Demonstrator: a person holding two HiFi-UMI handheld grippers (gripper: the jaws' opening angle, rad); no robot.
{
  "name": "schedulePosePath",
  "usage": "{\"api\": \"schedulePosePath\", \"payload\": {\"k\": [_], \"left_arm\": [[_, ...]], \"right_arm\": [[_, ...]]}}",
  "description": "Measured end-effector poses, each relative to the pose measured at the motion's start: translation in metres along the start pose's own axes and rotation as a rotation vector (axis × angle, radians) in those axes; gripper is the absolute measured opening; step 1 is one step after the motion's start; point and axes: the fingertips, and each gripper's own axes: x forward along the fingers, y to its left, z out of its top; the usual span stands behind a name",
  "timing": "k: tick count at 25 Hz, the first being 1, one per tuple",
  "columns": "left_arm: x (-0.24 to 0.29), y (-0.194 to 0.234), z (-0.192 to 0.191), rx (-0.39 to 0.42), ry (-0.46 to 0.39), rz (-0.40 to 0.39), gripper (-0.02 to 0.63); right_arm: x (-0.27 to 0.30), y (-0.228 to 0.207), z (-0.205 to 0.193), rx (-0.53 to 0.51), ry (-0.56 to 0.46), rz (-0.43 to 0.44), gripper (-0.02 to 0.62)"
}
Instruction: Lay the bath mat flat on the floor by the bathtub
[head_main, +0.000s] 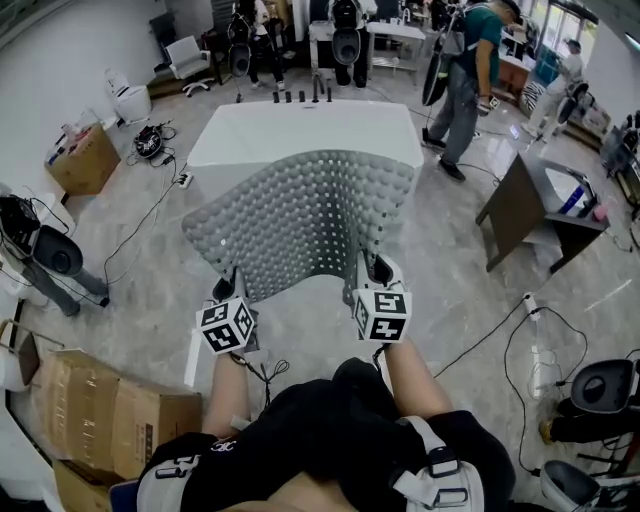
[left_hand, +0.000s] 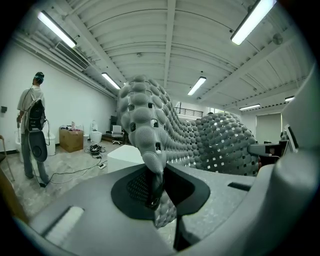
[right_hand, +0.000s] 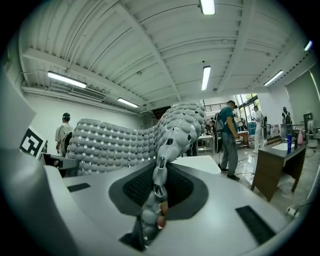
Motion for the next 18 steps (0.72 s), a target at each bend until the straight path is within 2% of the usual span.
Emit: {"api": "schedulePosePath", "payload": {"k": [9, 18], "left_arm": [[0.045, 0.014, 0.001, 0.008, 0.009, 0.009, 0.043], [0.143, 0.023, 0.027, 0.036, 0.010, 0.027, 0.043]], "right_arm": [[0.051, -0.008, -0.009, 0.033, 0.015, 0.001, 0.049], [0.157, -0.034, 0.002, 0.058, 0.015, 0.030, 0.049]]}}
